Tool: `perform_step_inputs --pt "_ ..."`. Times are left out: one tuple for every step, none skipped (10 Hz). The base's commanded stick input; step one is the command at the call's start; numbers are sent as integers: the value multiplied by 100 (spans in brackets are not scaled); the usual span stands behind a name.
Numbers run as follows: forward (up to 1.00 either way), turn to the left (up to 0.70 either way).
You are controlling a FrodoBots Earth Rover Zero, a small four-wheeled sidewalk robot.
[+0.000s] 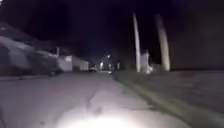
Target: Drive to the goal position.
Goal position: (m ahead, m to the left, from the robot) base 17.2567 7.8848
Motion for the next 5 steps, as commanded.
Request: perform_step_inputs --pt "50 0" --pt "50 0" --pt "50 0" --pt "50 0" --pt "50 0"
